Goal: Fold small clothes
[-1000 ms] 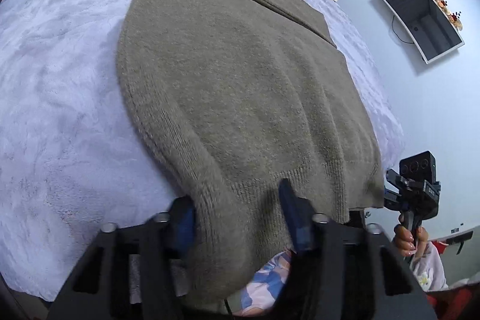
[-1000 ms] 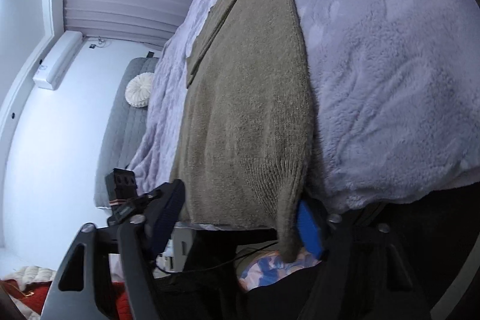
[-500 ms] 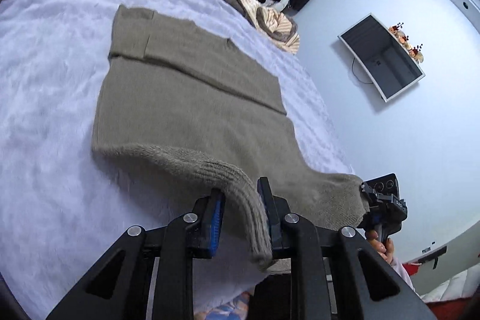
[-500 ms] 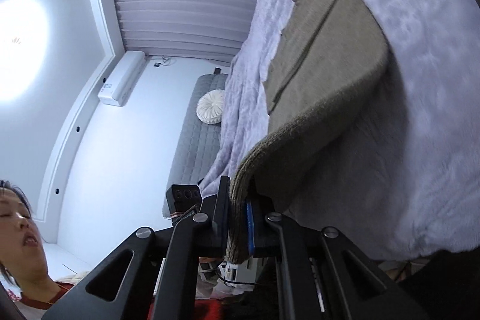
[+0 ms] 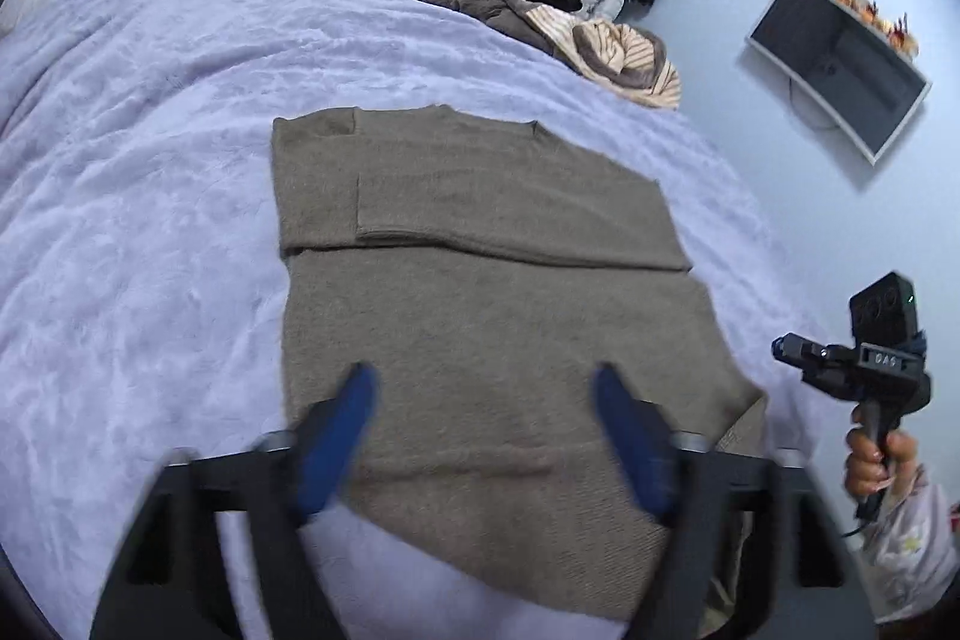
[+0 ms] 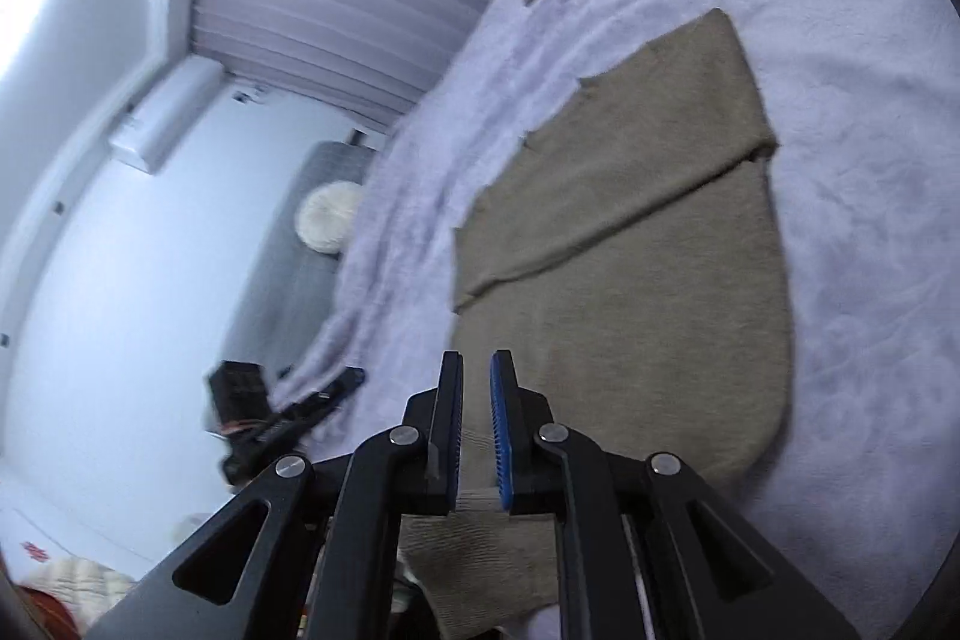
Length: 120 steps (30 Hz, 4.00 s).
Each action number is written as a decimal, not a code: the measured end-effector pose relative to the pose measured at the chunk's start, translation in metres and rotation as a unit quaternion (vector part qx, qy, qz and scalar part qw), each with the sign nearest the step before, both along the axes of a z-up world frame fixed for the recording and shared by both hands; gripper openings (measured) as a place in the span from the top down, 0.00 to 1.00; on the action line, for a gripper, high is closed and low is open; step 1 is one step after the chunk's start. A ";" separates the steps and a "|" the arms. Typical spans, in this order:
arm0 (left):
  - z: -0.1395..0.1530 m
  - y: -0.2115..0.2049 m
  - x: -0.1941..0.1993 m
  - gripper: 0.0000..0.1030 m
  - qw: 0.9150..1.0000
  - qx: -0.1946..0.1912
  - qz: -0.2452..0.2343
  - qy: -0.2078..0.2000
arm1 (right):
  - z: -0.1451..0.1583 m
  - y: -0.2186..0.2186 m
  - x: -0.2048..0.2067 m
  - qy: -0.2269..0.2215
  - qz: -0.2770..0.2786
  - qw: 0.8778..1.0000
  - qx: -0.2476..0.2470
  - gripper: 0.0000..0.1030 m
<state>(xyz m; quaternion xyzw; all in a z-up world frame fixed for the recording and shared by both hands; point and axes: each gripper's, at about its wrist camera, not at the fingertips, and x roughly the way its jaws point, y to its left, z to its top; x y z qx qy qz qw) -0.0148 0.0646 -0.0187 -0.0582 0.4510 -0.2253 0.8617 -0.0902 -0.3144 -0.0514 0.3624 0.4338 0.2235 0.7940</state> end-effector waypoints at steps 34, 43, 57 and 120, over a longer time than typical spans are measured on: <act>-0.053 -0.069 -0.052 0.79 0.941 0.112 -0.317 0.017 | -0.040 0.177 0.004 0.005 0.411 0.805 -0.427 0.44; -0.001 -0.016 -0.011 0.96 0.985 0.030 -0.163 -0.037 | 0.026 0.133 -0.006 -0.065 0.220 0.841 -0.490 0.93; -0.034 -0.043 -0.005 0.03 0.974 0.094 -0.207 -0.002 | 0.045 0.086 0.004 -0.065 0.086 0.877 -0.469 0.93; -0.104 -0.028 0.293 0.93 0.997 0.040 0.021 0.063 | -0.055 -0.027 0.307 0.050 -0.090 0.963 -0.249 0.80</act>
